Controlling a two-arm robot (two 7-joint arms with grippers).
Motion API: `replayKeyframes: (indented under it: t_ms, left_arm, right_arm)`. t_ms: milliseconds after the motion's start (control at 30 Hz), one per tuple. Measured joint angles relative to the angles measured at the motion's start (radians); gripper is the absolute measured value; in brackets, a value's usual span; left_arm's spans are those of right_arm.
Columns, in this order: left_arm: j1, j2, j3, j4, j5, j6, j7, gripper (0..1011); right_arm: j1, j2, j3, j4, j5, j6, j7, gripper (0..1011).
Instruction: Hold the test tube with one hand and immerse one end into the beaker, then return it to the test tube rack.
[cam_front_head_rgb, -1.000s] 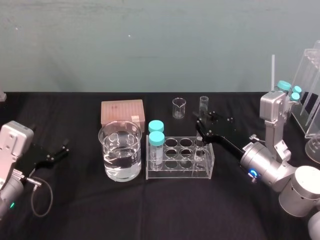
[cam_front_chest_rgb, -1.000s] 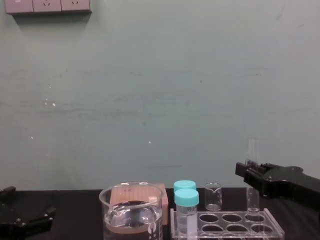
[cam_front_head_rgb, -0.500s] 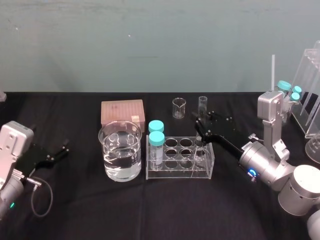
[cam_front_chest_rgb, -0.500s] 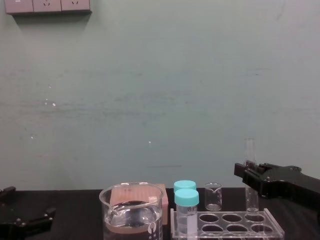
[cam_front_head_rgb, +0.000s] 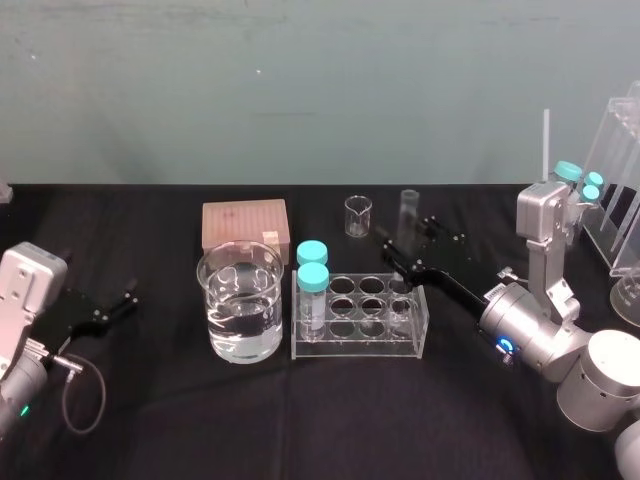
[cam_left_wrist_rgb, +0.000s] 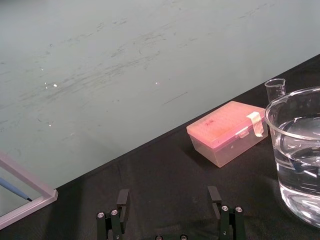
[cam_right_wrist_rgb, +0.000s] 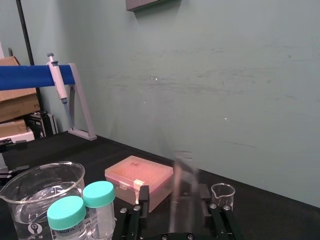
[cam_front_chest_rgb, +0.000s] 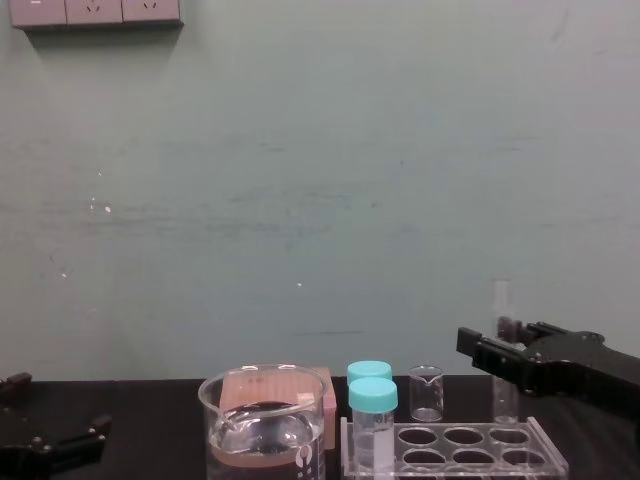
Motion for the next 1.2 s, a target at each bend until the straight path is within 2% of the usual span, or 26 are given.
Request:
replayKeyframes:
  t_ms: [33, 267, 467, 633, 667, 733, 833, 1000, 1200]
  left_arm:
    - [0.0, 0.0, 0.0, 0.0, 0.0, 0.0, 0.0, 1000]
    - [0.0, 0.0, 0.0, 0.0, 0.0, 0.0, 0.0, 1000]
    - [0.0, 0.0, 0.0, 0.0, 0.0, 0.0, 0.0, 1000]
    - [0.0, 0.0, 0.0, 0.0, 0.0, 0.0, 0.0, 1000]
    - [0.0, 0.0, 0.0, 0.0, 0.0, 0.0, 0.0, 1000]
    - [0.0, 0.0, 0.0, 0.0, 0.0, 0.0, 0.0, 1000]
    - [0.0, 0.0, 0.0, 0.0, 0.0, 0.0, 0.0, 1000]
    - [0.0, 0.0, 0.0, 0.0, 0.0, 0.0, 0.0, 1000]
    - [0.0, 0.0, 0.0, 0.0, 0.0, 0.0, 0.0, 1000]
  right_arm:
    - [0.0, 0.0, 0.0, 0.0, 0.0, 0.0, 0.0, 627]
    - [-0.006, 0.001, 0.009, -0.017, 0.01, -0.007, 0.003, 837]
    - [-0.046, 0.014, 0.054, -0.11, 0.024, -0.036, -0.029, 997]
    - [-0.103, 0.033, 0.104, -0.212, 0.03, -0.048, -0.073, 1000]
    - [-0.103, 0.033, 0.104, -0.212, 0.03, -0.048, -0.073, 1000]
    - [-0.149, 0.043, 0.146, -0.273, 0.027, -0.053, -0.117, 1000]
    - [-0.186, 0.048, 0.181, -0.295, 0.001, -0.046, -0.173, 1000]
    - [-0.218, 0.042, 0.204, -0.261, -0.047, -0.006, -0.238, 1000]
    - [-0.21, 0.02, 0.194, -0.176, -0.088, 0.04, -0.26, 1000]
